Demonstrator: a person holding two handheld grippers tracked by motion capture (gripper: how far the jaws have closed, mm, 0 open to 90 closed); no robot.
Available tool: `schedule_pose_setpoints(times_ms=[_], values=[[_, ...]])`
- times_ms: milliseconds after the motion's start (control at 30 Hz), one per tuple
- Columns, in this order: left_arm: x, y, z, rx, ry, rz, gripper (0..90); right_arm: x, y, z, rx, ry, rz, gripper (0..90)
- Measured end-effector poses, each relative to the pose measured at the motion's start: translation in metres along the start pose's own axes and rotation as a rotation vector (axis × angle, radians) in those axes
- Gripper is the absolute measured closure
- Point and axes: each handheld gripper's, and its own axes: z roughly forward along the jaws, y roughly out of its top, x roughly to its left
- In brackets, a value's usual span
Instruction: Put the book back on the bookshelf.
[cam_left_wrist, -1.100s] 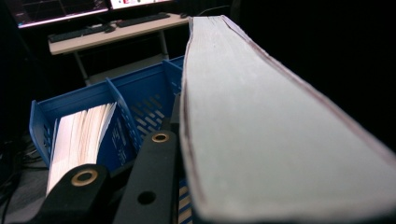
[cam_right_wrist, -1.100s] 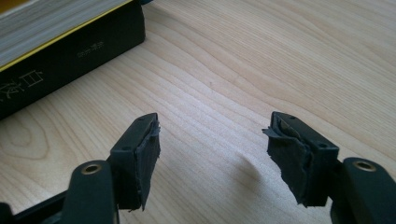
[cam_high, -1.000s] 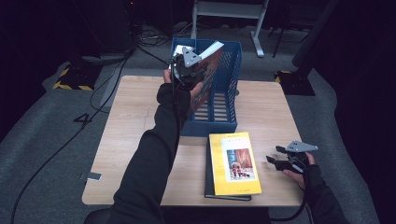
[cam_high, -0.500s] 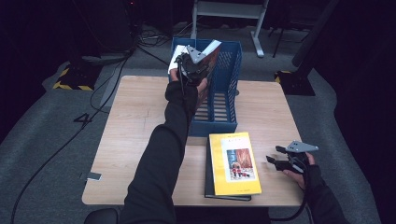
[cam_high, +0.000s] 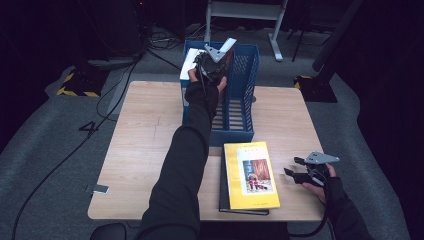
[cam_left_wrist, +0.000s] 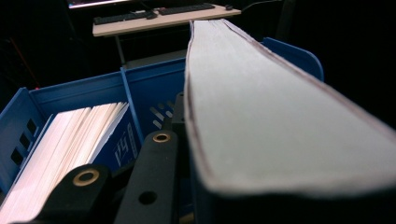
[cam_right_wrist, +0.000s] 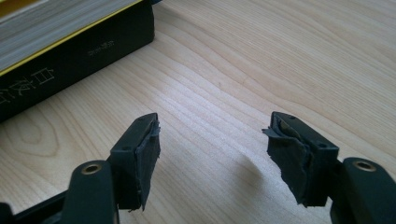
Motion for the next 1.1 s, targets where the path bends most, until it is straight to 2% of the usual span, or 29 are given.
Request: schedule_pose_setpoints(times_ms=[67, 233, 367, 433, 600, 733, 800, 900, 1100], values=[[-0.002, 0.001, 0.004, 0.015, 0.015, -0.026, 73.5, 0.000, 0.000, 0.000, 0.000, -0.001, -0.005, 35.1], [-0.006, -0.008, 0.012, 0.011, 0.027, -0.051, 73.5, 0.001, 0.000, -0.001, -0.003, -0.001, -0.011, 35.1], [-0.008, -0.017, 0.015, 0.002, 0.029, -0.059, 73.4, 0.001, 0.000, -0.001, -0.005, 0.003, -0.005, 35.2], [-0.008, -0.022, 0.016, -0.001, 0.028, -0.063, 73.4, 0.002, 0.000, 0.000, 0.000, 0.017, -0.014, 35.4], [-0.009, -0.034, 0.015, -0.008, 0.026, -0.064, 73.3, 0.004, 0.001, 0.001, 0.009, 0.014, -0.029, 35.4], [-0.010, -0.046, 0.018, 0.017, 0.021, -0.059, 73.2, 0.004, 0.001, 0.002, 0.013, 0.013, -0.027, 35.4], [-0.011, -0.052, 0.019, 0.023, 0.022, -0.077, 73.2, 0.004, 0.001, 0.002, 0.012, 0.014, -0.033, 35.4], [-0.013, -0.058, 0.019, 0.024, 0.018, -0.076, 73.2, 0.004, 0.001, 0.002, 0.013, 0.013, -0.028, 35.4], [-0.014, -0.061, 0.013, 0.039, 0.009, -0.081, 72.7, 0.002, 0.000, 0.001, 0.007, 0.022, -0.014, 34.4]])
